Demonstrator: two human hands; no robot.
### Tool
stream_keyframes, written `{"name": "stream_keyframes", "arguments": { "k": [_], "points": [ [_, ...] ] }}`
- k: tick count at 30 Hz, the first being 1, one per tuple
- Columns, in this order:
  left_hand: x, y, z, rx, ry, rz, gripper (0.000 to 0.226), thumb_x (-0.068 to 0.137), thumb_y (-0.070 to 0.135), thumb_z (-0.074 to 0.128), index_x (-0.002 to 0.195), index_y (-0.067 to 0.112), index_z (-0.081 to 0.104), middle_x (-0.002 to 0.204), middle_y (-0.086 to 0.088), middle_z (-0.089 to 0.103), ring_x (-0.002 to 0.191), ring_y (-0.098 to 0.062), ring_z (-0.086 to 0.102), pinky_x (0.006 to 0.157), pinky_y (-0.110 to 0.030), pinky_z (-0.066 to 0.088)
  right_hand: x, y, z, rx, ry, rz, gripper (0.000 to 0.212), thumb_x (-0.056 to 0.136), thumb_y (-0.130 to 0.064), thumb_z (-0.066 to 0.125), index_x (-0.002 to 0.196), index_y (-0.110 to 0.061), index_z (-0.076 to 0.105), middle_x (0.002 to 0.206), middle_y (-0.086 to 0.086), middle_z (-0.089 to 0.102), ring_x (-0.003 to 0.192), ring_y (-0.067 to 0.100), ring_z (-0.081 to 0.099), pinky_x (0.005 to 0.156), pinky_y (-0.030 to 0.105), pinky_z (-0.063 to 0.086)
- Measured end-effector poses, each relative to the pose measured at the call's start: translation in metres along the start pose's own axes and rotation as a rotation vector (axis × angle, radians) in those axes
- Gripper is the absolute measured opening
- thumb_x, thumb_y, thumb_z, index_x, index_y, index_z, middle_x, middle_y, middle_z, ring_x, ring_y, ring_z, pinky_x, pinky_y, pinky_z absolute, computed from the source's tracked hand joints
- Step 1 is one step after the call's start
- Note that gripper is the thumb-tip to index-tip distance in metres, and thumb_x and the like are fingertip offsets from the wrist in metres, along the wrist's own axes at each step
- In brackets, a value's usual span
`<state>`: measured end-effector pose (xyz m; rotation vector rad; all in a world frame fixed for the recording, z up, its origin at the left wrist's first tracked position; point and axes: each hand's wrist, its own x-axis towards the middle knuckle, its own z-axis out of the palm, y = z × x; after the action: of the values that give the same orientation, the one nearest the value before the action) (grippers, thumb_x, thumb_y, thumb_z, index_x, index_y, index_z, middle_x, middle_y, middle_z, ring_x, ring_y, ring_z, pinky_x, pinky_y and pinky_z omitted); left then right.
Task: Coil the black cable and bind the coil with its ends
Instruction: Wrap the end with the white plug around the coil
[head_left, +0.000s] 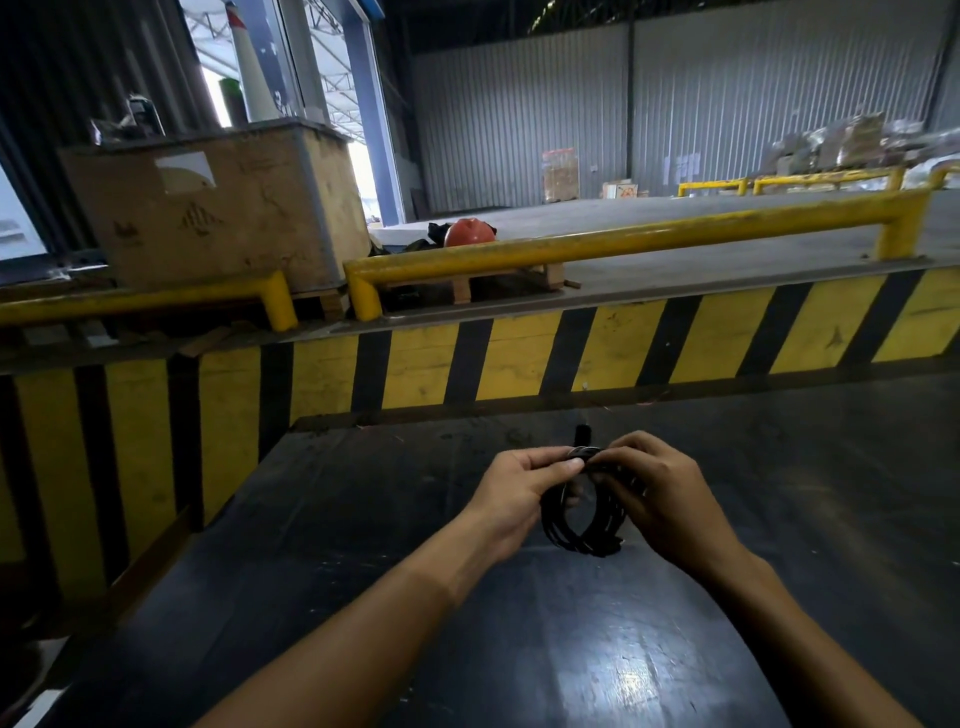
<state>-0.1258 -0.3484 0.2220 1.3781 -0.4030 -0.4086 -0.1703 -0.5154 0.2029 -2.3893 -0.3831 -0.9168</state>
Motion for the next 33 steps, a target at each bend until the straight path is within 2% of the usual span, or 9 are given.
{"name": "stream_keyframes", "arguments": {
  "k": [2,6,9,13,16,18,22,28,33],
  "points": [
    [0.001,-0.003,0.000,0.078,-0.005,0.043,0.021,0.089,0.003,0.058,0.107,0.002,0.068,0.091,-0.013,0.067,0.070,-0.012,0.062,0.068,-0.022,0.055,0.001,0.002,-0.004,0.096,-0.030,0.034,0.013,0.083,-0.015,0.068,0.095,-0.016,0.071,0.090,-0.002,0.064,0.073,0.006,0.060,0.061,0.016,0.050],
    [0.002,-0.005,-0.006,0.274,-0.035,0.100,0.028,0.088,0.006,0.060,0.115,0.000,0.066,0.097,-0.018,0.066,0.071,-0.014,0.059,0.065,-0.020,0.053,0.004,0.009,-0.011,0.291,-0.046,0.171,0.005,0.079,-0.021,0.071,0.084,-0.020,0.068,0.086,-0.003,0.060,0.073,0.013,0.059,0.064,0.030,0.052],
    [0.002,-0.003,-0.009,0.354,-0.086,0.114,0.029,0.088,0.005,0.060,0.116,-0.001,0.065,0.090,-0.010,0.068,0.066,-0.009,0.058,0.062,-0.018,0.052,0.005,0.012,-0.010,0.381,-0.065,0.236,0.007,0.076,-0.018,0.073,0.079,-0.015,0.068,0.093,-0.001,0.060,0.077,0.024,0.060,0.068,0.040,0.052],
    [0.001,0.001,-0.018,0.462,-0.201,0.060,0.027,0.089,0.008,0.059,0.114,-0.001,0.066,0.067,0.006,0.067,0.063,-0.008,0.058,0.065,-0.019,0.050,0.005,0.011,-0.013,0.565,-0.225,0.330,0.005,0.079,-0.012,0.071,0.078,-0.007,0.069,0.112,-0.001,0.063,0.096,0.012,0.064,0.074,0.029,0.052],
    [-0.004,0.005,-0.021,0.535,-0.318,0.007,0.030,0.090,0.007,0.058,0.117,-0.004,0.063,0.065,0.011,0.070,0.064,-0.006,0.059,0.064,-0.018,0.050,0.001,0.008,-0.014,0.711,-0.340,0.418,0.008,0.080,-0.009,0.069,0.081,-0.001,0.070,0.102,0.006,0.070,0.074,0.004,0.065,0.061,0.015,0.048],
    [-0.004,0.006,-0.023,0.570,-0.362,-0.012,0.030,0.089,0.006,0.058,0.116,-0.006,0.063,0.067,0.012,0.070,0.065,-0.007,0.059,0.065,-0.019,0.051,-0.002,0.007,-0.012,0.743,-0.392,0.488,0.010,0.080,-0.010,0.069,0.082,-0.001,0.070,0.089,0.007,0.071,0.061,0.005,0.057,0.055,0.017,0.041],
    [-0.004,-0.003,-0.032,0.557,-0.353,-0.075,0.032,0.088,0.004,0.060,0.116,-0.009,0.062,0.071,0.007,0.069,0.065,-0.009,0.059,0.066,-0.022,0.053,-0.009,0.005,-0.002,0.810,-0.490,0.639,0.004,0.079,-0.010,0.070,0.080,-0.007,0.071,0.065,0.000,0.062,0.056,0.005,0.051,0.055,0.020,0.036],
    [-0.004,-0.015,-0.042,0.373,-0.367,-0.238,0.033,0.089,0.001,0.057,0.119,-0.010,0.058,0.077,0.005,0.072,0.068,-0.012,0.059,0.066,-0.021,0.053,-0.012,-0.001,0.015,0.786,-0.297,0.660,0.017,0.076,-0.003,0.072,0.086,-0.015,0.065,0.067,0.003,0.065,0.056,0.005,0.060,0.057,0.020,0.044],
    [-0.005,-0.031,-0.044,0.053,-0.290,-0.235,0.034,0.088,0.000,0.056,0.123,-0.001,0.059,0.109,-0.012,0.065,0.084,-0.017,0.064,0.075,-0.025,0.055,-0.013,-0.006,0.032,0.818,-0.029,0.631,0.014,0.081,0.002,0.066,0.085,-0.009,0.058,0.069,0.009,0.057,0.066,0.016,0.056,0.063,0.026,0.046]
  ]
}}
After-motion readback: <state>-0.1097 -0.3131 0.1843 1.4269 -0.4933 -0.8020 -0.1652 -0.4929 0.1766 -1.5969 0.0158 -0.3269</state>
